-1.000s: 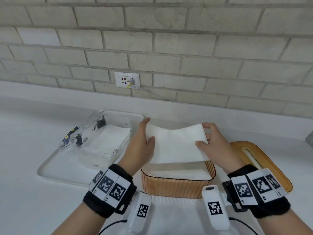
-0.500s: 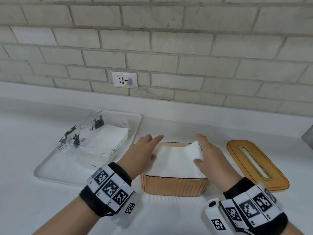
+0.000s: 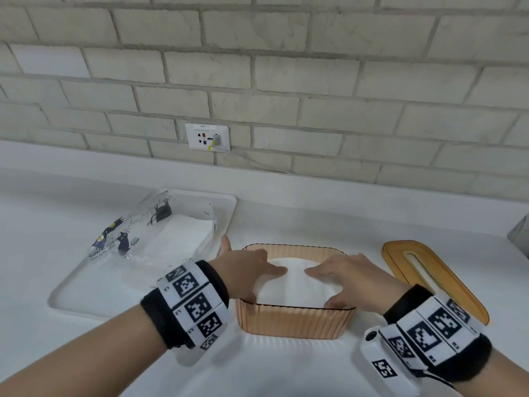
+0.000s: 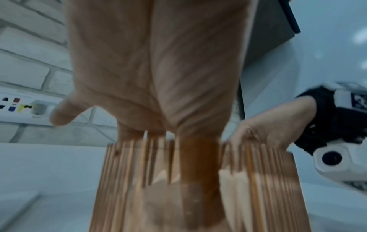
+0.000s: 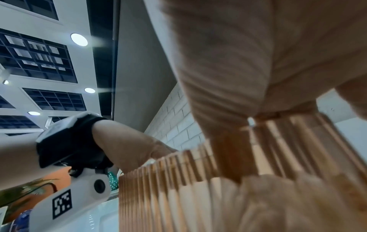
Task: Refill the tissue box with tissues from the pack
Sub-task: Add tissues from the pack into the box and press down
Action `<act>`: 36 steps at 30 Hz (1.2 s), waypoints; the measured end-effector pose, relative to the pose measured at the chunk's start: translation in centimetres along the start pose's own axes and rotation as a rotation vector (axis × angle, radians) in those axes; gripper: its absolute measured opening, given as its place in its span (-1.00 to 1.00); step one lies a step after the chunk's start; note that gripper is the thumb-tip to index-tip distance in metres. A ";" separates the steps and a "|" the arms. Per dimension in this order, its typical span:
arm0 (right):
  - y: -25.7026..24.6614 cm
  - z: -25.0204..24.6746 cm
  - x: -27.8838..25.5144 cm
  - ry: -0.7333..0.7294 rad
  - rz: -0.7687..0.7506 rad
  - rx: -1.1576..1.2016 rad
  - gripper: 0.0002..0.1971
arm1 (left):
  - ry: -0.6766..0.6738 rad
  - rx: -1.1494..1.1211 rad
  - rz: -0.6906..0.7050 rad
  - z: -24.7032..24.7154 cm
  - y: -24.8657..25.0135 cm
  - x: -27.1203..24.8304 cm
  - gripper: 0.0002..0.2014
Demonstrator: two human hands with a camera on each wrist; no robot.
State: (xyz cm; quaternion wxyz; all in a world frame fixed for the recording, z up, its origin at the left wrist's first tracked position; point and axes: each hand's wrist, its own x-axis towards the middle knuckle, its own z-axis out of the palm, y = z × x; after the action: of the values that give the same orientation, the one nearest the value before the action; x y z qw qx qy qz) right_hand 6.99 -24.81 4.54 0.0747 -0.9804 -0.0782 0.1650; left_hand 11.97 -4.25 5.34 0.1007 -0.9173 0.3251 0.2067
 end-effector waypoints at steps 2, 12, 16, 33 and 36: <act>0.0 0.3 0.2 -0.027 0.013 -0.055 -0.34 | 0.023 0.012 0.004 0.5 0.1 0.5 -0.23; 1.0 -0.3 -0.2 0.285 -0.103 0.217 -0.70 | 0.387 -0.450 0.108 -0.6 -3.4 -0.3 -0.69; 1.8 0.1 0.2 0.600 -0.033 0.463 -0.77 | 0.817 -0.628 -0.237 -0.6 -9.5 0.7 -0.83; 1.7 3.0 2.9 0.429 0.252 0.749 -0.69 | 0.336 -0.449 -0.985 5.6 -16.4 3.9 -0.32; 1.6 2.9 2.7 0.432 0.250 0.740 -0.70 | 0.361 -0.387 -0.955 5.7 -15.8 4.0 -0.49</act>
State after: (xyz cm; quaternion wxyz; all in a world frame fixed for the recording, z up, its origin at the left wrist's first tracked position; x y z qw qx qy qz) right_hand 8.79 -25.58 0.69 0.4145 -0.9016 0.1225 -0.0189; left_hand 23.14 7.47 -0.74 -0.0450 -0.9856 -0.1593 0.0332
